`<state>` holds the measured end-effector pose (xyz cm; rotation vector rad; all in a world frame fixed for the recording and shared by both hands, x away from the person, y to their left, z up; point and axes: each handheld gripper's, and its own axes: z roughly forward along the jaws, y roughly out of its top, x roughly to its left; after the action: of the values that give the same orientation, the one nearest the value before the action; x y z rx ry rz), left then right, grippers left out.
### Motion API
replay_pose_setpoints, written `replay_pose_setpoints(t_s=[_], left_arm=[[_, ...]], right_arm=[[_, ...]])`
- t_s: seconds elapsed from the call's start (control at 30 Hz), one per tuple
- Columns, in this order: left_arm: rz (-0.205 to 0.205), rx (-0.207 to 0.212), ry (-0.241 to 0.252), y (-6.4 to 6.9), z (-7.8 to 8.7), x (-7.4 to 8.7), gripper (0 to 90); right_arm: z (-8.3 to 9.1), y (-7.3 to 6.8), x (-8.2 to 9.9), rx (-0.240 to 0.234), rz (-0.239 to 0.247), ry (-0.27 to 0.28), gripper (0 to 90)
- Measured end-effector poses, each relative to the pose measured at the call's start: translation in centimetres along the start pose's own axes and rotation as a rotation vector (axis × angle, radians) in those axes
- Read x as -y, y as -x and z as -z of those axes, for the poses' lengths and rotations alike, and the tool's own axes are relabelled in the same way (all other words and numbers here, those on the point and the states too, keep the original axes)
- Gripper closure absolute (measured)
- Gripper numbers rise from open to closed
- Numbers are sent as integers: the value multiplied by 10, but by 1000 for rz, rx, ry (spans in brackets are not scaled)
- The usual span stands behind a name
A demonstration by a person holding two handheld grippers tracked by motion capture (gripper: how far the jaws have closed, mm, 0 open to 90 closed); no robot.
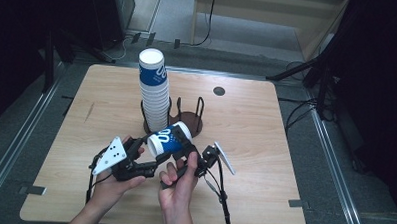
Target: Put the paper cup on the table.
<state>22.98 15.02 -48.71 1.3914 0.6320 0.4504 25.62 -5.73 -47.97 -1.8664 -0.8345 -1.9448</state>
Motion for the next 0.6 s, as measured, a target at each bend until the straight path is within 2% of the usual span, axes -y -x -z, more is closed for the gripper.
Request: replay_pose_setpoints(t_s=[0.23,0.33,0.37,0.4,0.5,0.6], left_arm=[[3,6,0,-1,1,-1,288],[0,5,-4,-2,2,-2,288],[0,5,-4,-2,2,-2,288],[2,4,-4,-3,2,-2,288],[5,2,-8,-3,2,-1,287],[3,3,-6,-3,2,-1,287]], right_arm=[[1,2,-5,-1,-20,18,36],[2,6,-7,-10,-47,26,143],[2,6,-7,-10,-47,26,143],[3,6,-7,-21,-47,33,211],[4,5,-5,-37,-41,41,295],[5,5,-5,-43,-43,42,319]])
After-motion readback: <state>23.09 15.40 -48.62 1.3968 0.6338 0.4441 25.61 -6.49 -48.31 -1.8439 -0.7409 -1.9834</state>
